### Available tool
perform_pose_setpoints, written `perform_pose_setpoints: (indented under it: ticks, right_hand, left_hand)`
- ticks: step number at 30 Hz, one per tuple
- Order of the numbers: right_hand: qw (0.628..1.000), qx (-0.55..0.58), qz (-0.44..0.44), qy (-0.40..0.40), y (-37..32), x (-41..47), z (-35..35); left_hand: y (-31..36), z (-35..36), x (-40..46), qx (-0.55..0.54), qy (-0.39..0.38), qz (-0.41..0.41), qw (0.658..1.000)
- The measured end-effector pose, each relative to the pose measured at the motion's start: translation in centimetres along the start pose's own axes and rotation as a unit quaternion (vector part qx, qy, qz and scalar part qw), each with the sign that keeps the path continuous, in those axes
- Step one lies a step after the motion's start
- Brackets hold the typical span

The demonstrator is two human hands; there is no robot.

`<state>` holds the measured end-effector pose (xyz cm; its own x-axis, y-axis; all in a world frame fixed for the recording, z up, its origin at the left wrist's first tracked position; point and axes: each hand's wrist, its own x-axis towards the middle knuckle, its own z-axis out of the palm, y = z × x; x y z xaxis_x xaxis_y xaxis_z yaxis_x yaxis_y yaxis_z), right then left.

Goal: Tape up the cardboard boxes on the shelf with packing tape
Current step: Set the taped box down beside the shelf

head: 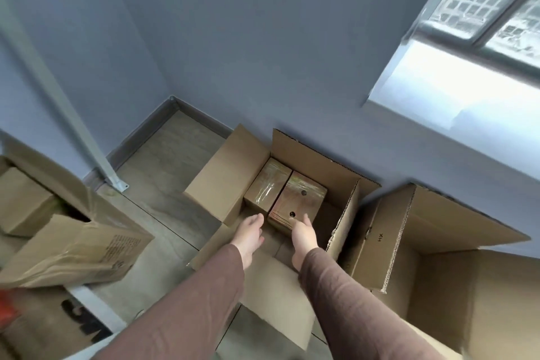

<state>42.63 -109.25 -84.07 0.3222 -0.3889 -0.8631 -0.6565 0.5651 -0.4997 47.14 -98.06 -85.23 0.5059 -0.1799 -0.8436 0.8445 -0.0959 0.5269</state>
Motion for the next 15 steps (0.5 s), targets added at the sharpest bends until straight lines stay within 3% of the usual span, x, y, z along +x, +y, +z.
perform_pose_setpoints:
  ticks: [9, 15]
  right_hand:
    - [0.990, -0.055, -0.053, -0.120, -9.8, -23.0, 2.0]
    - [0.949, -0.133, -0.174, -0.227, -14.5, -41.7, 1.5]
  left_hand:
    - [12.2, -2.0, -22.9, 0.020, 0.020, 0.103, 0.994]
    - [17.1, -4.5, -40.7, -0.014, 0.055, 0.193, 0.979]
